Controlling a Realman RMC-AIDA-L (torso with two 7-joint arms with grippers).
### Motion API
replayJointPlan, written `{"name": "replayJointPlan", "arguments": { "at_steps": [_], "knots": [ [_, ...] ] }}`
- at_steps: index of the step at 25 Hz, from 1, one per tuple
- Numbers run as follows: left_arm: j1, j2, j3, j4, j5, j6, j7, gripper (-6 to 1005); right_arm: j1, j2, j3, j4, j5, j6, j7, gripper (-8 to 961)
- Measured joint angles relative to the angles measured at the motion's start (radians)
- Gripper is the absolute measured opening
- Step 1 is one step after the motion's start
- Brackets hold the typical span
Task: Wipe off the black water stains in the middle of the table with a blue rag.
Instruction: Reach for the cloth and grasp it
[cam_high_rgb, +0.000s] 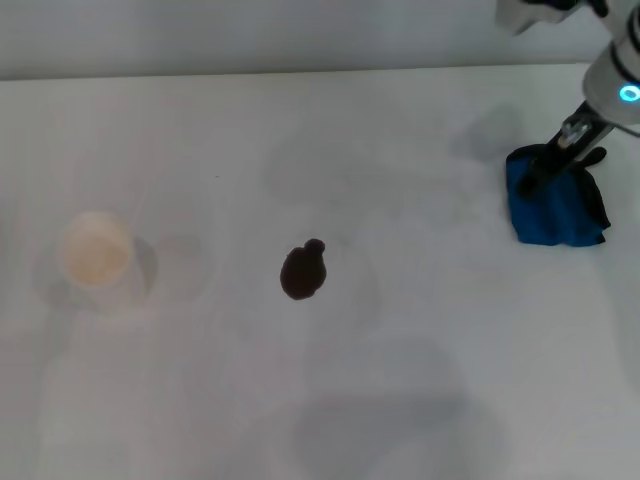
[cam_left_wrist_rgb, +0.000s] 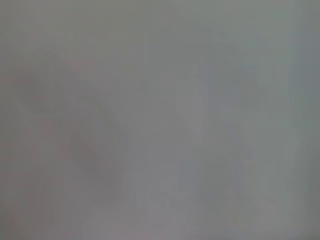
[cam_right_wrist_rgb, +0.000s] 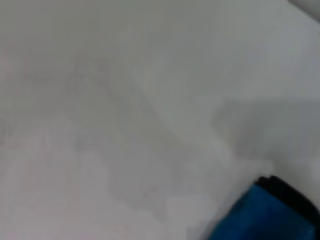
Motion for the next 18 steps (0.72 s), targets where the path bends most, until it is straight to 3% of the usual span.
{"name": "replayJointPlan", "arguments": {
  "at_steps": [7, 18],
  "knots": [
    [-0.006, 0.000, 0.000, 0.000, 0.003, 0.000, 0.001, 880, 0.027, -0.002, -0.017, 0.108, -0.026, -0.059, 0.016, 651],
    [-0.010, 0.000, 0.001, 0.000, 0.013, 0.000, 0.001, 880, 0.017, -0.003, -0.013, 0.151, -0.083, -0.110, 0.051, 650]
  ]
}}
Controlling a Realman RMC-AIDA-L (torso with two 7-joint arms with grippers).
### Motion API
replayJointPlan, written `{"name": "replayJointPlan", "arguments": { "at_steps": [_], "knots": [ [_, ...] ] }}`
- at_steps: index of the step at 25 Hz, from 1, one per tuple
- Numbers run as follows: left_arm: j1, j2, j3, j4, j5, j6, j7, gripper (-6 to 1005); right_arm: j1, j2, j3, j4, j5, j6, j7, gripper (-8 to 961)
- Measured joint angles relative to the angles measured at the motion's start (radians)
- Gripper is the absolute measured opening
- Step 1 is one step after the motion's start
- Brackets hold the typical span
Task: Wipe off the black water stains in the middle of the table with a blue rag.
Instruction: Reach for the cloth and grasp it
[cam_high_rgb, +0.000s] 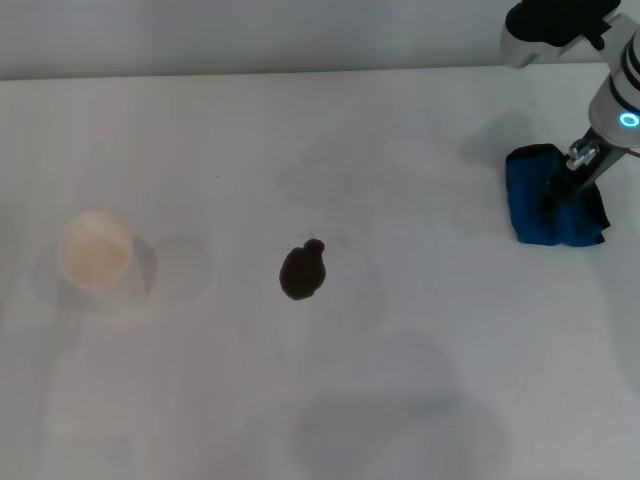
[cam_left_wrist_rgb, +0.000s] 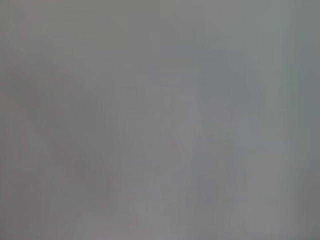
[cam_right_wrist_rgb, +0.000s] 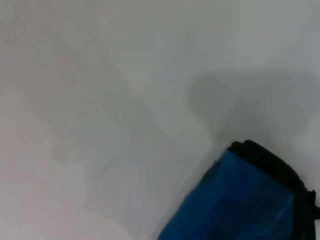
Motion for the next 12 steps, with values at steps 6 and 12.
{"name": "replayJointPlan", "arguments": {
  "at_steps": [6, 12],
  "knots": [
    [-0.008, 0.001, -0.001, 0.000, 0.000, -0.001, 0.000, 880, -0.010, 0.003, 0.001, 0.021, 0.004, -0.023, 0.001, 650],
    [-0.009, 0.001, -0.001, 0.000, 0.000, 0.000, -0.002, 880, 0.000, 0.002, 0.001, 0.089, 0.004, -0.065, 0.001, 650]
  ]
}}
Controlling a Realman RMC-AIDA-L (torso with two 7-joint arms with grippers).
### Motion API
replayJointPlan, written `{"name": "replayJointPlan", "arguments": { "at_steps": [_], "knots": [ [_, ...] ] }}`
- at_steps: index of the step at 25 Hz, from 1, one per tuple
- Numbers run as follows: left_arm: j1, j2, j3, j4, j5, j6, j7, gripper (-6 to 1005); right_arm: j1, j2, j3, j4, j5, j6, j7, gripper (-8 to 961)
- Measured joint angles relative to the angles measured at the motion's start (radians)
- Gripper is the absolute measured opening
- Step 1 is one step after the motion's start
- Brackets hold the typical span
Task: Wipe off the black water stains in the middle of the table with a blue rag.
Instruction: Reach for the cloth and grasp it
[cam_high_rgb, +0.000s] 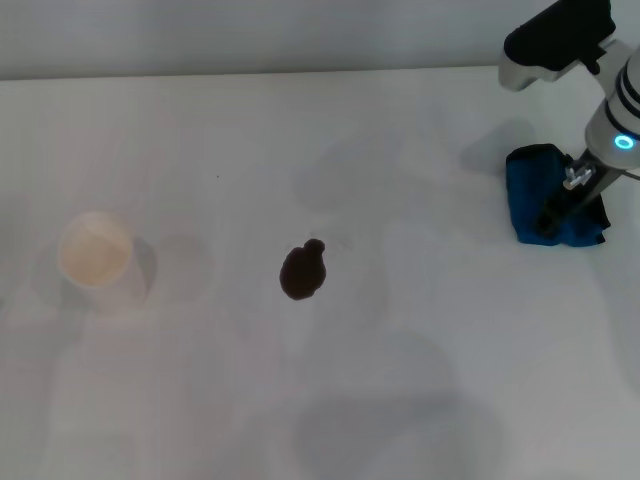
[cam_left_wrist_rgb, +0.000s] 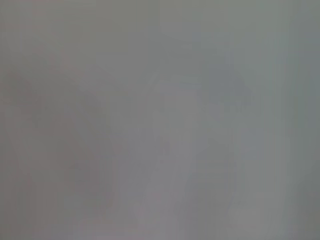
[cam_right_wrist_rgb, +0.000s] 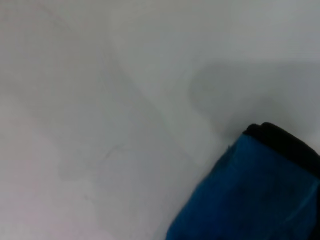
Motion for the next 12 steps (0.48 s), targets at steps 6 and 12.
{"name": "replayJointPlan", "arguments": {
  "at_steps": [6, 12],
  "knots": [
    [0.003, 0.000, 0.000, 0.000, 0.000, 0.003, 0.000, 879, -0.009, -0.001, 0.001, 0.002, 0.002, -0.010, 0.000, 650],
    [-0.002, 0.000, 0.000, 0.000, 0.000, 0.003, 0.002, 879, -0.004, -0.001, 0.001, 0.005, -0.001, -0.002, 0.000, 625]
  ]
}}
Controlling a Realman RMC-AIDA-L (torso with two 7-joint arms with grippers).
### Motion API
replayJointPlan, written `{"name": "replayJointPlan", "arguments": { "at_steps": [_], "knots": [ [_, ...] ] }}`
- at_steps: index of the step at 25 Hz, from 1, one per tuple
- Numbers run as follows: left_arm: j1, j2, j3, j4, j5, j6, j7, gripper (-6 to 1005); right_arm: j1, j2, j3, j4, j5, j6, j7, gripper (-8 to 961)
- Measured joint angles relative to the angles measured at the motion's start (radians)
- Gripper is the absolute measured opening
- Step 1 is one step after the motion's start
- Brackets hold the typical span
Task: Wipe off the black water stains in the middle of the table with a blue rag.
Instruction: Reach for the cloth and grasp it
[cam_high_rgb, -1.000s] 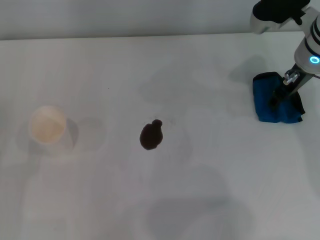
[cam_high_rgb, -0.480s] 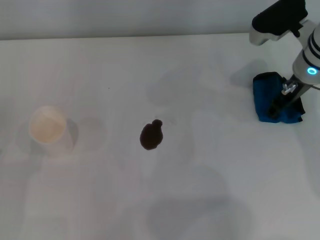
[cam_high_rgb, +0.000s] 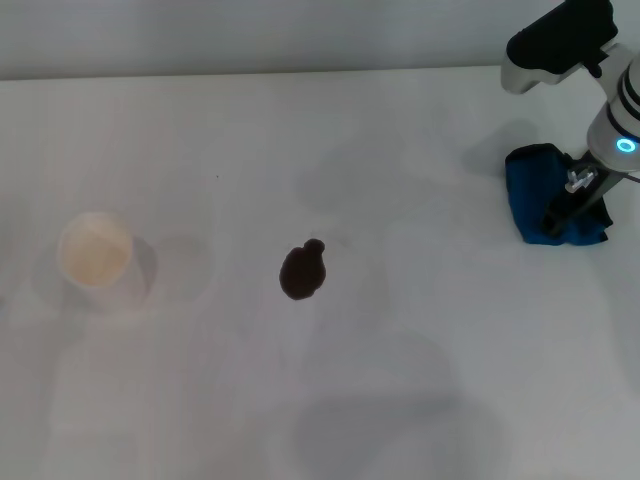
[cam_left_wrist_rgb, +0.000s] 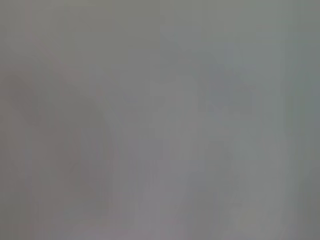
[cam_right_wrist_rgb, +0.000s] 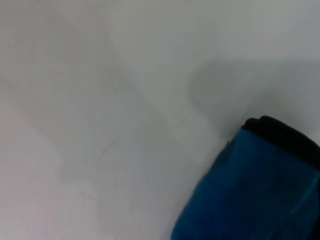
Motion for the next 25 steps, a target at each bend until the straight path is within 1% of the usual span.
{"name": "replayJointPlan", "arguments": {
  "at_steps": [3, 8, 14, 19, 25],
  "knots": [
    [0.000, 0.000, 0.000, 0.000, 0.000, 0.000, 0.000, 879, 0.003, -0.001, 0.000, 0.007, 0.000, 0.003, -0.001, 600],
    [0.000, 0.000, 0.000, 0.000, 0.000, 0.000, 0.001, 879, 0.003, -0.001, 0.000, 0.009, 0.001, 0.009, -0.007, 417],
    [0.000, 0.000, 0.000, 0.000, 0.000, 0.000, 0.001, 879, 0.015, -0.002, 0.000, 0.035, 0.000, 0.011, -0.008, 363],
    [-0.001, 0.000, 0.001, 0.000, 0.000, -0.003, 0.001, 879, 0.022, -0.004, -0.001, 0.055, -0.003, 0.000, -0.009, 352],
    [-0.002, 0.000, 0.002, 0.001, 0.000, -0.004, 0.001, 879, 0.024, -0.008, 0.000, 0.053, -0.002, -0.003, -0.012, 311]
  ]
}}
